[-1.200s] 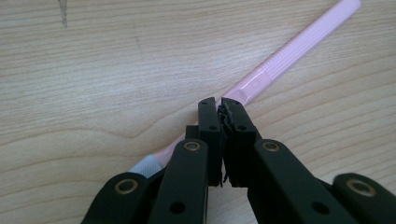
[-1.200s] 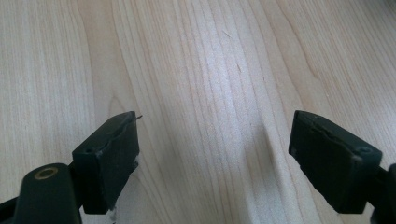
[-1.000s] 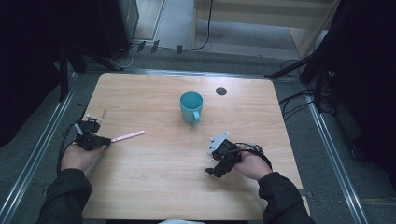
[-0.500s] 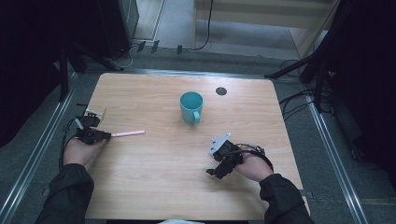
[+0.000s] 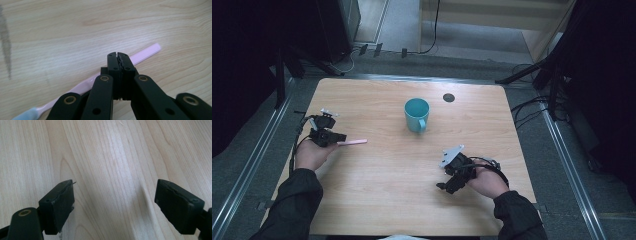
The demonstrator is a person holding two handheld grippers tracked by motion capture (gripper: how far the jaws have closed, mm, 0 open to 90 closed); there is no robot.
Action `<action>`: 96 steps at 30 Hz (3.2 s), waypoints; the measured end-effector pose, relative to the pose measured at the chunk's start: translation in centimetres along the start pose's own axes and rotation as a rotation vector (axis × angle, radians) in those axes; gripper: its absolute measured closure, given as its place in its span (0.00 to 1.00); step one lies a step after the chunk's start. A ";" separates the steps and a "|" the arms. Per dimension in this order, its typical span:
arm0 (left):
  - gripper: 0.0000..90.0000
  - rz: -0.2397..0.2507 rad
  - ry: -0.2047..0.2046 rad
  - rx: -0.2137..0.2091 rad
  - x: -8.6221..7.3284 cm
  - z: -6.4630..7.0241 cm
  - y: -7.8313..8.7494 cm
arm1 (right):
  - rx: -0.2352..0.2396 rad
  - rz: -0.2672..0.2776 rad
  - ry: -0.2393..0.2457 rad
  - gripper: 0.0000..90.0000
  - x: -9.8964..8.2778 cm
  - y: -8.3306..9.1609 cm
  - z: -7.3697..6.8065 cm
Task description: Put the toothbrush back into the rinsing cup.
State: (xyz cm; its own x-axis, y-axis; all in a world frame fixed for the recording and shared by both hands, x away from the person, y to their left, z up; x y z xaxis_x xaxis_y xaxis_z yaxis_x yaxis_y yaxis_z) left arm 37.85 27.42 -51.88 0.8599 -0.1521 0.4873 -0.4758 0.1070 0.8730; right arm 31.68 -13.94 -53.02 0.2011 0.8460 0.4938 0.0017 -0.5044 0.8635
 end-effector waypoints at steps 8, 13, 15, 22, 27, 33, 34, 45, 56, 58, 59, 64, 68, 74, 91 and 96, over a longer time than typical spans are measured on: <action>0.99 -0.014 -0.044 -0.020 1.2 1.7 -1.3 | -0.010 0.006 -0.018 0.18 -1.0 0.5 -0.4; 0.99 -0.016 -0.068 -0.022 1.7 2.5 -1.6 | -0.019 0.011 -0.033 0.18 -1.5 0.8 -0.6; 0.99 -0.019 -0.073 -0.022 1.7 2.7 -1.8 | -0.021 0.011 -0.033 0.18 -1.6 0.8 -0.6; 0.99 -0.042 -0.106 -0.024 1.6 3.2 -2.1 | -0.018 0.002 -0.035 0.18 -1.7 0.8 -0.7; 0.99 -0.033 -0.113 -0.015 1.6 3.4 -2.1 | -0.016 0.004 -0.029 0.18 -1.5 0.7 -0.6; 0.99 -0.035 -0.113 -0.015 1.6 3.3 -2.4 | -0.009 -0.002 -0.018 0.18 -1.4 0.5 -0.6; 0.99 -0.035 -0.113 -0.018 1.5 3.4 -2.4 | -0.007 -0.002 -0.019 0.18 -1.3 0.5 -0.6; 0.98 -0.060 -0.132 -0.030 0.6 3.9 -2.1 | -0.002 -0.002 -0.005 0.18 -1.0 0.4 -0.4; 0.98 -0.078 -0.132 -0.043 -1.1 3.9 -1.3 | 0.009 -0.009 0.021 0.18 -0.2 0.0 -0.1; 0.98 -0.077 -0.131 -0.043 -1.4 3.9 -1.2 | 0.012 -0.012 0.027 0.18 0.0 -0.1 0.0; 0.98 -0.082 -0.140 -0.042 -1.6 3.8 -1.0 | 0.015 -0.012 0.026 0.18 0.1 -0.1 0.0; 0.98 -0.086 -0.124 -0.046 -2.4 3.6 -0.5 | 0.024 -0.013 0.045 0.18 0.7 -0.4 0.2; 0.98 -0.089 -0.114 -0.038 -3.1 3.3 -0.2 | 0.028 -0.013 0.054 0.18 1.2 -0.6 0.4; 0.98 -0.094 -0.102 -0.036 -3.9 2.8 0.4 | 0.039 -0.014 0.064 0.18 1.9 -1.0 0.6; 0.97 -0.129 -0.031 -0.009 -6.9 0.7 2.0 | 0.052 -0.010 0.108 0.18 3.6 -1.6 1.2; 0.97 -0.130 -0.003 -0.012 -7.5 0.1 2.5 | 0.062 -0.021 0.094 0.18 3.7 -1.7 1.1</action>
State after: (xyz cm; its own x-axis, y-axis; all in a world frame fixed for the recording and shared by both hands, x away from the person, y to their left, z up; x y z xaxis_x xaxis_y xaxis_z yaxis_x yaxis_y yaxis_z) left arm 30.22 28.75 -53.32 0.9137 -0.1688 0.3697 -0.3576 0.0979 0.9287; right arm 33.45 -10.12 -52.80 0.1078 0.8676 0.4854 0.0662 -0.4934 0.8673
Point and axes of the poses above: each handheld gripper's, and its own axes: y roughly backward along the jaws, x roughly out of its top, z roughly to its right, the point moved 2 cm from there along -y, roughly forward along the jaws, and after that the axes turned 10 degrees about x, right-handed, at the moved point
